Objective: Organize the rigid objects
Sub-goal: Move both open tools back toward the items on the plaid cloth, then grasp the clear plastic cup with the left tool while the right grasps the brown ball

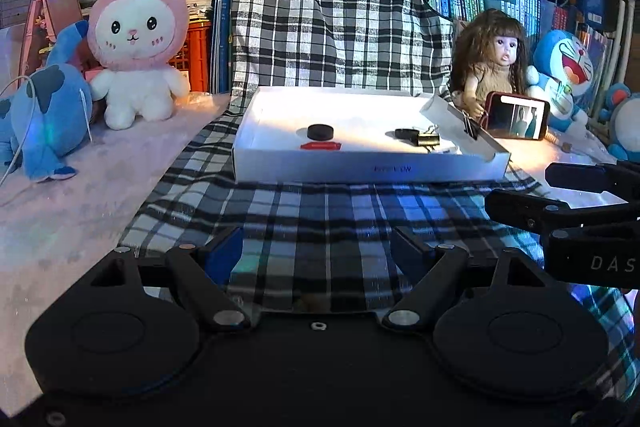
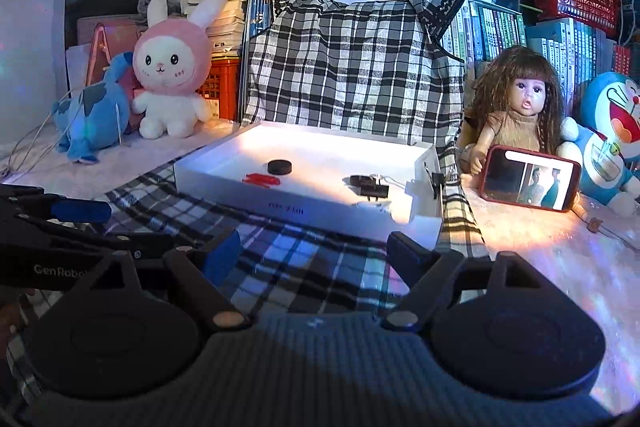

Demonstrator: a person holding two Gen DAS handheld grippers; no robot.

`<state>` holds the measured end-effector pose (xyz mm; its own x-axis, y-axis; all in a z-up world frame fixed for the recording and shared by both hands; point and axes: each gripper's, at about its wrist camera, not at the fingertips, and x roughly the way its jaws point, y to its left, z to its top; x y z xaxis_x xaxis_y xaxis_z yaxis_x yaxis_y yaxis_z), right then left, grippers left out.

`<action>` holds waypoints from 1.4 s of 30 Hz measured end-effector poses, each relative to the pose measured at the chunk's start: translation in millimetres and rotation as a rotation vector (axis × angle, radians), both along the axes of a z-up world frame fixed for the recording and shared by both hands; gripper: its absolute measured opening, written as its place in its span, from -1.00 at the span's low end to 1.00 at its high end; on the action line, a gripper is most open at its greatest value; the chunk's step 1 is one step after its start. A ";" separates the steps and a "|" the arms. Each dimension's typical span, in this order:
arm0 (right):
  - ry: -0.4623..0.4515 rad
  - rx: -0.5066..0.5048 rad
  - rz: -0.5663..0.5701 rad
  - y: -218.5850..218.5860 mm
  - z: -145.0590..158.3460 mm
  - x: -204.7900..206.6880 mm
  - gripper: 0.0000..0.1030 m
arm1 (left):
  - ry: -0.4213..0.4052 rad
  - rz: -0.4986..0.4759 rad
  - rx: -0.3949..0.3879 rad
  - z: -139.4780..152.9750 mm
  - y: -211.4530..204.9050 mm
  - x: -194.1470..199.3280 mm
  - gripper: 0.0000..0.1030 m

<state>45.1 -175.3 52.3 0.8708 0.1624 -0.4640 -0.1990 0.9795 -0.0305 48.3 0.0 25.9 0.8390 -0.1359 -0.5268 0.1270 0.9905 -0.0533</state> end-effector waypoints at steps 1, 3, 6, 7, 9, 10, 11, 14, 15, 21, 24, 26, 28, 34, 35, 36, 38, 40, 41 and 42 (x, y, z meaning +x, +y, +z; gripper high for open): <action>0.002 0.001 0.000 -0.1 -1.8 -2.3 0.71 | 0.001 0.000 0.002 -2.0 -0.3 -2.5 0.56; 0.004 0.001 -0.005 0.3 -5.2 -6.5 0.71 | 0.001 -0.002 0.007 -6.2 -0.8 -7.8 0.56; 0.000 -0.008 -0.017 0.2 -9.8 -13.2 0.72 | 0.004 -0.001 0.008 -12.1 -0.5 -14.8 0.56; 0.000 -0.009 -0.020 -0.1 -11.1 -15.4 0.72 | 0.006 0.000 0.007 -13.3 0.4 -15.8 0.56; 0.003 -0.006 -0.026 -1.7 -13.7 -19.6 0.72 | 0.010 0.003 0.004 -16.6 1.9 -19.3 0.56; 0.005 -0.005 -0.030 -2.4 -14.8 -20.9 0.72 | 0.011 0.006 0.005 -18.2 2.9 -21.3 0.56; 0.007 -0.005 -0.035 -3.4 -16.3 -23.1 0.72 | 0.010 0.008 0.007 -19.5 3.7 -23.5 0.56; 0.013 -0.005 -0.054 -6.6 -20.9 -28.3 0.72 | 0.000 0.018 0.014 -22.4 7.1 -30.0 0.56; 0.016 -0.005 -0.058 -7.7 -22.6 -29.7 0.72 | -0.001 0.020 0.014 -23.3 8.4 -32.0 0.56; 0.031 -0.006 -0.081 -11.7 -31.6 -37.3 0.72 | -0.004 0.034 0.016 -27.7 15.2 -41.4 0.56; 0.032 -0.008 -0.087 -12.2 -34.7 -40.7 0.72 | -0.023 0.036 0.027 -28.4 17.0 -45.7 0.55; 0.031 -0.016 -0.091 -12.1 -36.6 -43.1 0.72 | -0.034 0.035 0.033 -28.6 16.8 -47.4 0.51; 0.029 -0.024 -0.095 -12.1 -38.5 -45.8 0.72 | -0.044 0.037 0.036 -28.6 17.0 -49.5 0.47; 0.038 -0.035 -0.101 -14.4 -43.6 -52.2 0.72 | -0.079 0.038 0.050 -25.8 18.5 -57.6 0.41; 0.040 -0.037 -0.101 -15.1 -44.4 -52.8 0.72 | -0.083 0.036 0.057 -25.6 18.9 -59.0 0.41; 0.044 -0.038 -0.101 -16.0 -45.1 -53.3 0.72 | -0.084 0.034 0.060 -25.6 19.8 -60.3 0.41; 0.051 -0.038 -0.101 -17.8 -46.4 -54.2 0.72 | -0.080 0.033 0.063 -26.6 22.0 -61.5 0.40; 0.055 -0.036 -0.102 -19.7 -47.1 -55.1 0.72 | -0.072 0.039 0.068 -28.6 25.2 -61.5 0.35; 0.056 -0.034 -0.103 -20.5 -47.3 -55.8 0.72 | -0.068 0.043 0.069 -29.5 26.6 -61.1 0.32; 0.056 -0.032 -0.103 -21.1 -47.3 -56.6 0.72 | -0.065 0.045 0.069 -30.3 27.8 -60.8 0.30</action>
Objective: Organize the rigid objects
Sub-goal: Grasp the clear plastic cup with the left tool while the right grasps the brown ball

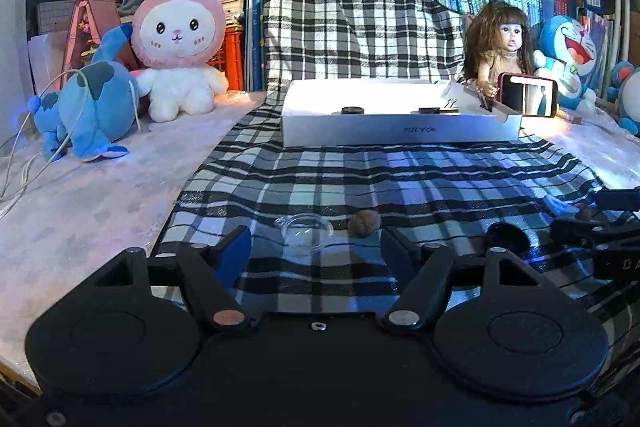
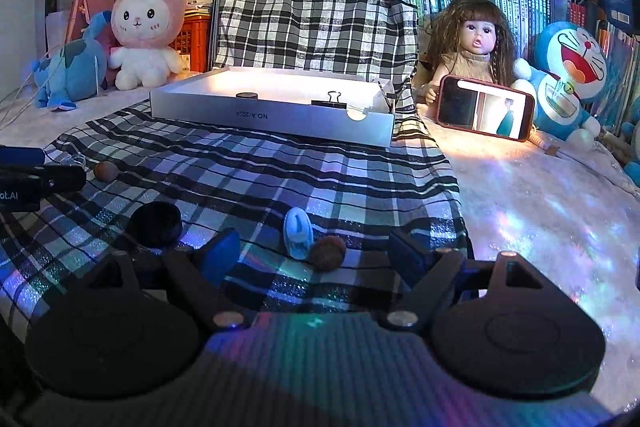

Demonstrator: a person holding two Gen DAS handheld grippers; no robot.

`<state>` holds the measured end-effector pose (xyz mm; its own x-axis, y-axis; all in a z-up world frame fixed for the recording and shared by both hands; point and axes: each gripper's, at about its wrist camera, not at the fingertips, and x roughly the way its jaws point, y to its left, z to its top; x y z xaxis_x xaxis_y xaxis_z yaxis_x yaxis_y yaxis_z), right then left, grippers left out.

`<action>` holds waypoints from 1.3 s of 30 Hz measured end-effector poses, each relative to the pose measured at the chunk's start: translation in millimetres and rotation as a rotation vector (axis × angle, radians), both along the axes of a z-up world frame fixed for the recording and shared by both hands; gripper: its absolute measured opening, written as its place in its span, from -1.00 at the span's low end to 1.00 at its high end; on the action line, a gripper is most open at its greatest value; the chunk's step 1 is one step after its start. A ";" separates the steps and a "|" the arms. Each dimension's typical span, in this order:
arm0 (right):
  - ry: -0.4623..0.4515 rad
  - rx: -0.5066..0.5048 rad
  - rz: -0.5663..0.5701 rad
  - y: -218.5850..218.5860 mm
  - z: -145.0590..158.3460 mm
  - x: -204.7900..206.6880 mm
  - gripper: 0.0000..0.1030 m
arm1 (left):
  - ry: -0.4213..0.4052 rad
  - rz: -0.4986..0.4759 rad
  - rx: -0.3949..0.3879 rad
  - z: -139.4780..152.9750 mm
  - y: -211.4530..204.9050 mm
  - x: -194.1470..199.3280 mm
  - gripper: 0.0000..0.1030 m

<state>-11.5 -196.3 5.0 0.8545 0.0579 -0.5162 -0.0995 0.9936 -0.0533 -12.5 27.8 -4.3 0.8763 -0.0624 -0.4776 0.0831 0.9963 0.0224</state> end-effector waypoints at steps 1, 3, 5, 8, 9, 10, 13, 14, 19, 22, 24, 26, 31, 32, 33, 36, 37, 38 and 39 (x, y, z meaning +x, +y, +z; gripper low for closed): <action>0.001 0.003 0.002 -0.8 0.1 -0.8 0.72 | 0.002 0.003 -0.001 -0.7 1.3 0.2 0.27; 0.000 0.004 0.004 -2.1 0.4 -2.8 0.67 | 0.007 0.005 -0.002 -1.8 3.5 1.2 0.20; -0.003 0.006 0.009 -3.4 1.6 -5.7 0.58 | 0.010 0.005 -0.005 -2.4 5.6 1.8 0.06; -0.016 0.004 0.017 -5.9 4.6 -12.0 0.44 | 0.015 0.003 -0.002 -3.7 7.9 2.2 -0.01; -0.020 0.002 0.017 -6.4 5.6 -13.5 0.34 | 0.015 0.006 0.005 -4.6 8.1 2.8 -0.02; -0.022 -0.001 0.016 -7.1 6.3 -14.6 0.25 | 0.016 0.008 0.010 -5.3 8.2 3.3 -0.04; -0.016 -0.011 0.010 -9.0 6.6 -15.2 0.00 | 0.018 0.013 0.009 -6.8 9.4 5.8 -0.06; -0.014 -0.015 0.006 -9.3 6.1 -14.9 -0.02 | 0.018 0.013 0.005 -7.0 9.7 6.6 -0.08; -0.005 -0.018 -0.008 -9.9 3.4 -13.3 -0.24 | 0.016 0.016 0.011 -7.9 9.8 11.7 -0.16; -0.009 -0.020 -0.019 -10.3 2.9 -12.9 -0.28 | 0.017 0.016 0.012 -8.0 9.9 13.4 -0.19; -0.008 -0.019 -0.025 -10.9 2.5 -11.9 -0.29 | 0.017 0.016 0.014 -8.3 9.8 14.3 -0.19; -0.004 -0.017 -0.029 -11.2 1.8 -10.6 -0.30 | 0.017 0.014 0.015 -8.8 9.3 16.3 -0.20; 0.001 -0.006 -0.030 -10.8 1.1 -6.6 -0.32 | 0.015 0.013 0.012 -10.3 8.3 19.2 -0.22; 0.001 -0.005 -0.031 -10.6 0.8 -6.1 -0.32 | 0.015 0.013 0.012 -10.9 8.0 19.8 -0.24; 0.002 -0.005 -0.031 -10.2 0.4 -5.5 -0.32 | 0.014 0.012 0.013 -10.8 8.0 19.5 -0.26; 0.006 -0.005 -0.028 -9.0 -1.1 -4.2 -0.33 | 0.011 0.001 0.014 -11.7 6.4 20.0 -0.36; 0.006 -0.005 -0.028 -8.4 -1.5 -3.9 -0.33 | 0.010 -0.002 0.017 -12.0 5.6 19.7 -0.36; 0.006 -0.005 -0.028 -7.9 -1.8 -3.8 -0.34 | 0.009 -0.004 0.021 -12.3 4.6 20.1 -0.36; 0.005 -0.006 -0.029 -7.7 -2.0 -3.7 -0.36 | 0.008 -0.005 0.021 -12.8 4.0 18.8 -0.36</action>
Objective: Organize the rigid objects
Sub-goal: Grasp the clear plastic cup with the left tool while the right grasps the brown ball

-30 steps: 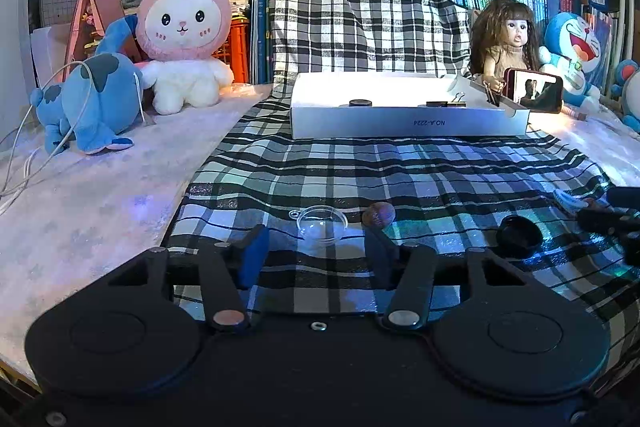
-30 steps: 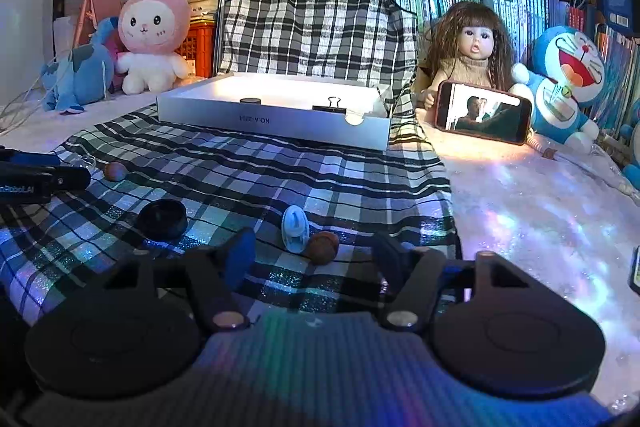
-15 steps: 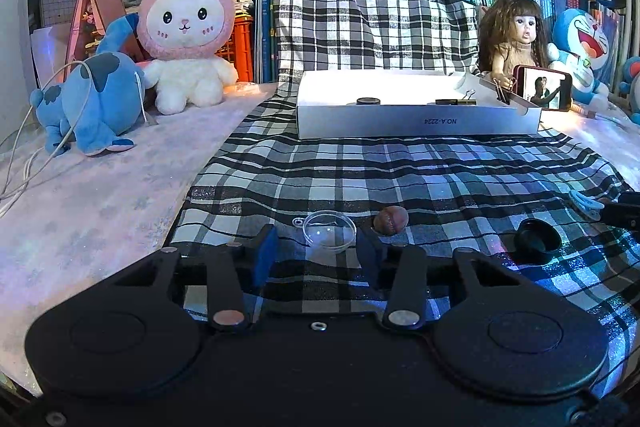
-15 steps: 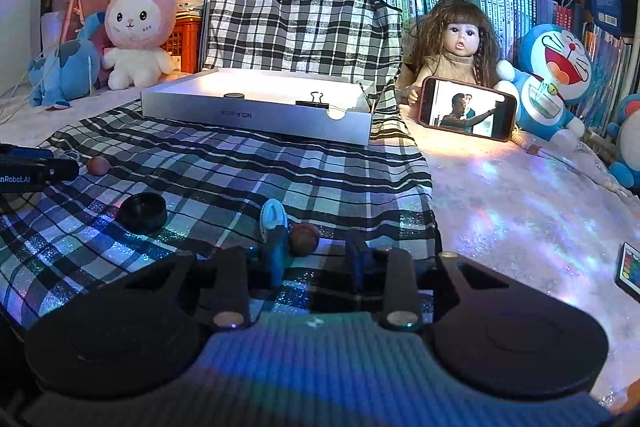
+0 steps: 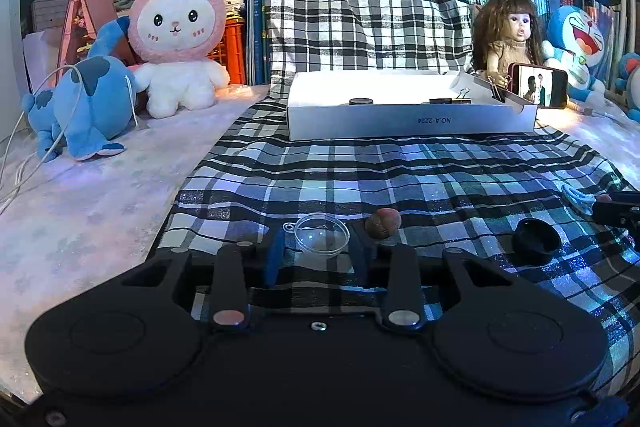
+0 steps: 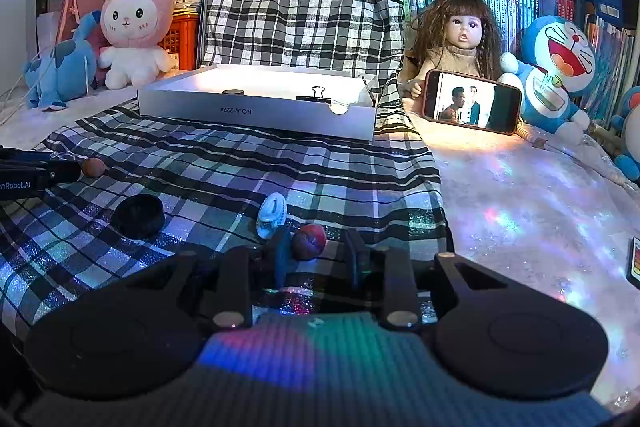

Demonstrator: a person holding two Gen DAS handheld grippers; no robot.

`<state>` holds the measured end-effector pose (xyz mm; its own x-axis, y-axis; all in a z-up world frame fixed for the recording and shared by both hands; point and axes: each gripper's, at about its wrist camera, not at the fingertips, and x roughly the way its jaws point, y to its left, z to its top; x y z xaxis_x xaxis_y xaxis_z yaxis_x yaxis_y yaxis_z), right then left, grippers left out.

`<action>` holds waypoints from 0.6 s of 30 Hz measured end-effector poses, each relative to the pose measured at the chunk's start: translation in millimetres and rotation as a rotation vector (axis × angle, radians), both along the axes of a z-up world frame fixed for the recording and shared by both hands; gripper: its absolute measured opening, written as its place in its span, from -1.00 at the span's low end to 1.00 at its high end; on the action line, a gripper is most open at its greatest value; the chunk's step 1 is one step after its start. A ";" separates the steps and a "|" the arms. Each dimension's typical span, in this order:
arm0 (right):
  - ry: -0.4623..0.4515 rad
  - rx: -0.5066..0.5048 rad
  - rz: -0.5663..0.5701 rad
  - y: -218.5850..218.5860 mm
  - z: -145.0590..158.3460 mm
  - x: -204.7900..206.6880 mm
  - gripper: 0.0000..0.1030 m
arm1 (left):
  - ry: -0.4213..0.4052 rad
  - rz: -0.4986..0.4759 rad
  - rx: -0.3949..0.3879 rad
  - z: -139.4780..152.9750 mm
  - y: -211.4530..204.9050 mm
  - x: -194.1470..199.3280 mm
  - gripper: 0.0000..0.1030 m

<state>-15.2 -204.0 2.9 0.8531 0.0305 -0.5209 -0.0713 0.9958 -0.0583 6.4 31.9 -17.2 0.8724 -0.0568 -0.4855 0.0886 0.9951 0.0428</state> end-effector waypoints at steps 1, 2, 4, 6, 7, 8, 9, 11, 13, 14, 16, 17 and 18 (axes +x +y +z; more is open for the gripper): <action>0.001 0.003 0.001 -0.5 0.2 -0.1 -0.45 | -0.001 0.000 -0.005 -0.2 -0.6 -0.8 -0.37; 0.001 0.010 0.003 -0.2 -0.3 0.0 -0.50 | -0.001 0.002 -0.014 -0.3 -1.0 -1.5 -0.37; -0.002 0.018 0.002 1.5 -1.7 -0.5 -0.57 | -0.001 0.002 -0.025 -0.7 -3.2 -4.5 -0.37; -0.009 0.007 0.000 5.7 -2.5 -1.5 -0.57 | -0.009 -0.010 -0.017 -0.2 -8.2 -7.8 -0.38; -0.011 0.006 0.002 6.8 -2.4 -1.8 -0.57 | -0.009 -0.016 -0.018 0.3 -9.9 -9.3 -0.38; -0.011 0.015 0.006 7.0 -2.0 -1.8 -0.57 | -0.007 -0.023 -0.023 1.1 -11.5 -9.8 -0.38; -0.008 0.026 0.008 6.5 -1.1 -1.5 -0.57 | -0.004 -0.027 -0.026 2.3 -12.4 -10.3 -0.38; -0.006 0.041 0.007 5.1 1.0 -0.9 -0.57 | -0.008 -0.032 -0.026 5.4 -14.7 -11.5 -0.37; -0.010 0.044 0.003 4.2 3.6 -0.6 -0.57 | -0.014 -0.034 -0.024 9.8 -15.8 -11.9 -0.37; -0.014 0.043 0.000 3.8 5.0 -0.4 -0.57 | -0.014 -0.035 -0.024 12.5 -16.3 -11.2 -0.37; -0.020 0.045 -0.006 2.8 8.0 1.0 -0.57 | -0.012 -0.037 -0.024 17.2 -17.1 -8.2 -0.37; -0.021 0.050 -0.009 2.0 9.7 2.4 -0.57 | -0.011 -0.037 -0.023 19.5 -17.5 -6.2 -0.37; -0.022 0.055 -0.012 0.9 11.4 4.0 -0.57 | -0.010 -0.037 -0.022 21.8 -17.9 -3.5 -0.37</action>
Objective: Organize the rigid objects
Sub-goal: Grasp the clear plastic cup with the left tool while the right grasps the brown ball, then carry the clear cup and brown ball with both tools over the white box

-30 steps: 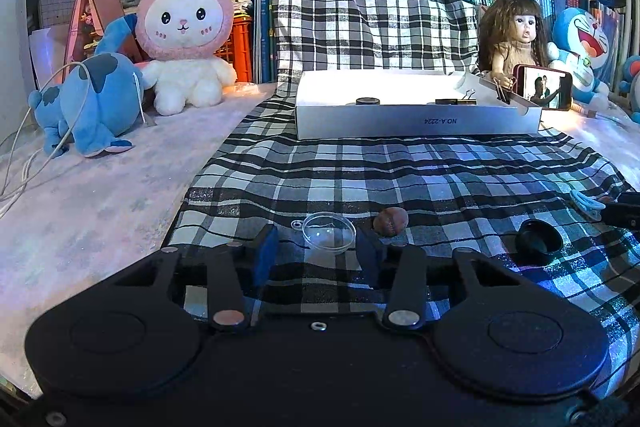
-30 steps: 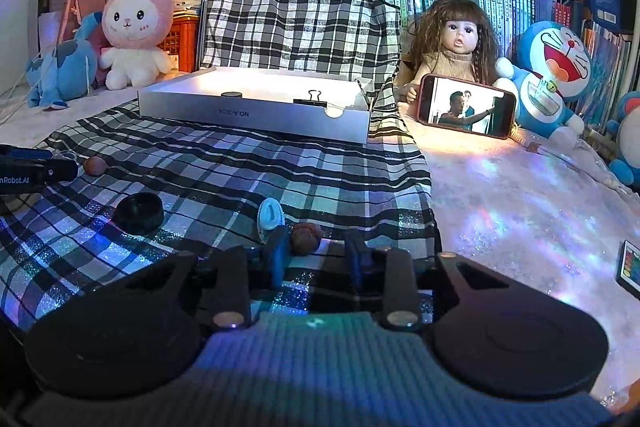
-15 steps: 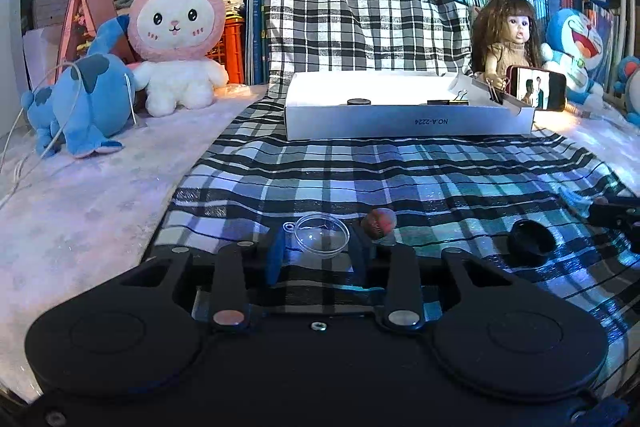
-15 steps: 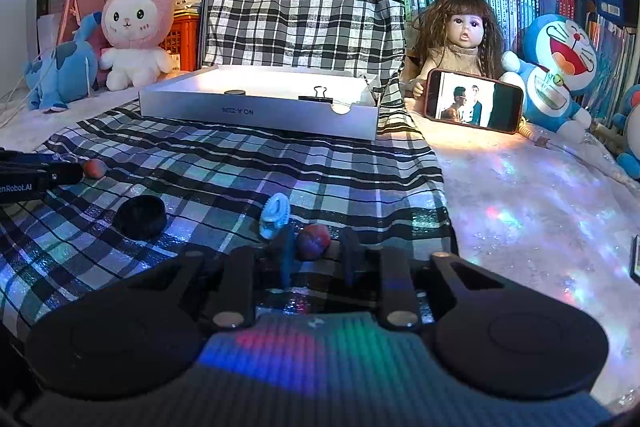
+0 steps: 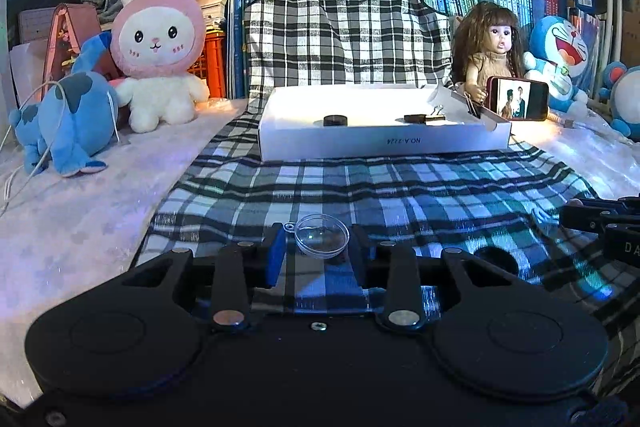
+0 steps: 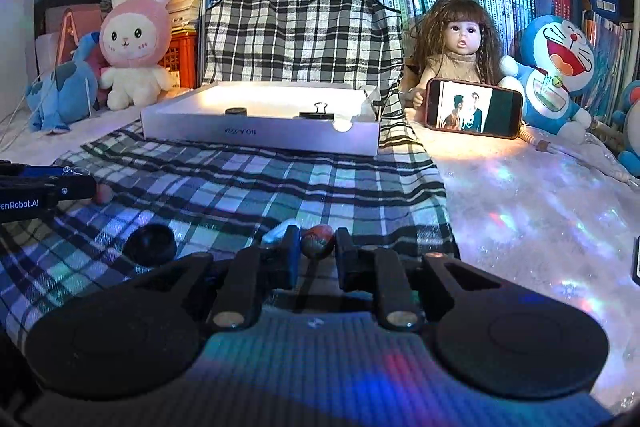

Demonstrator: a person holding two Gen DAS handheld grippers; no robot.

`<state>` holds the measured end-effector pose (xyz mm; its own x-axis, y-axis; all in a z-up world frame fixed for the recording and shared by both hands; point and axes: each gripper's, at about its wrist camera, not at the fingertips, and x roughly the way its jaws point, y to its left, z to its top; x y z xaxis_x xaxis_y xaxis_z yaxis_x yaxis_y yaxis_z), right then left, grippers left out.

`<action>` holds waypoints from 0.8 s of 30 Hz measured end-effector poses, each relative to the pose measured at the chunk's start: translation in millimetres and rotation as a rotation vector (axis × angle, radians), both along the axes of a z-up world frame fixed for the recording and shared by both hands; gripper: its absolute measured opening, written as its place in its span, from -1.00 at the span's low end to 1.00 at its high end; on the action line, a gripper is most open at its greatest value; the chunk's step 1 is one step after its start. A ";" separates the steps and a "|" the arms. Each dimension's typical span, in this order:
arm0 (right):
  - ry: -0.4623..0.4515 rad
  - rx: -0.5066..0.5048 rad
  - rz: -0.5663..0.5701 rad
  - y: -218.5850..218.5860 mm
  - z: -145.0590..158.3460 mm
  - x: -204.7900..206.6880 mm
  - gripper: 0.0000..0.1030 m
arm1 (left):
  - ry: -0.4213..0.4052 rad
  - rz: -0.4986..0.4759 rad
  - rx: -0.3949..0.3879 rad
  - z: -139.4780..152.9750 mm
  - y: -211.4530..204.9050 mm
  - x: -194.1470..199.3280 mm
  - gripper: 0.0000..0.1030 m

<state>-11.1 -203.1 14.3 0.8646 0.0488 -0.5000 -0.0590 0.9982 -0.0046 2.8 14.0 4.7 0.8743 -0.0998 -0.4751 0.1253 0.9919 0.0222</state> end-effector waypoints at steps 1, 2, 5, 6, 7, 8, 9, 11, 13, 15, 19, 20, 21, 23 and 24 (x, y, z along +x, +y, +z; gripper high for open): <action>-0.001 0.005 -0.004 -0.9 1.7 2.0 -0.57 | 0.002 0.000 0.000 1.9 -0.1 2.7 -0.37; -0.003 0.010 -0.008 -1.9 3.7 4.4 -0.57 | 0.006 -0.002 0.000 4.5 -0.5 6.2 -0.37; -0.007 0.027 -0.016 -5.2 10.5 13.3 -0.57 | 0.022 -0.007 -0.015 12.3 -0.2 18.5 -0.37; -0.004 0.034 -0.017 -6.2 12.6 17.2 -0.57 | 0.028 -0.010 -0.026 15.3 0.0 23.4 -0.37; -0.002 0.042 -0.019 -7.2 14.9 21.2 -0.57 | 0.030 -0.012 -0.035 17.9 0.1 27.8 -0.37; -0.002 0.050 -0.020 -8.5 17.1 25.6 -0.57 | 0.030 -0.017 -0.048 21.5 0.5 32.8 -0.37; -0.001 0.056 -0.021 -9.4 19.3 29.8 -0.57 | 0.028 -0.019 -0.055 24.0 0.4 36.6 -0.37; -0.001 0.062 -0.022 -10.5 24.5 39.4 -0.57 | 0.024 -0.025 -0.058 30.5 -1.5 46.3 -0.37; -0.002 0.070 -0.021 -11.5 30.1 50.8 -0.57 | 0.024 -0.033 -0.063 36.7 -4.3 58.0 -0.37; -0.001 0.084 -0.018 -12.7 35.4 62.7 -0.57 | 0.028 -0.042 -0.071 42.4 -6.0 69.8 -0.37; 0.004 0.098 -0.006 -12.9 45.6 87.6 -0.57 | 0.044 -0.047 -0.118 51.9 -5.1 97.6 -0.37; 0.007 0.098 -0.003 -12.6 47.7 93.6 -0.57 | 0.052 -0.046 -0.134 54.2 -4.0 106.6 -0.37; 0.009 0.097 0.001 -12.5 50.0 100.2 -0.57 | 0.060 -0.042 -0.142 55.1 -3.9 113.7 -0.37; 0.020 0.099 0.012 -12.2 55.0 115.3 -0.57 | 0.076 -0.043 -0.138 58.8 -5.7 132.3 -0.37; 0.025 0.101 0.017 -12.8 57.6 122.7 -0.57 | 0.080 -0.043 -0.139 61.0 -6.1 140.9 -0.37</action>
<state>111.6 -215.9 72.0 0.8507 0.1144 -0.5131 -0.0748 0.9924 0.0973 143.7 7.9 65.7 0.8278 -0.2055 -0.5221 0.1633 0.9785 -0.1262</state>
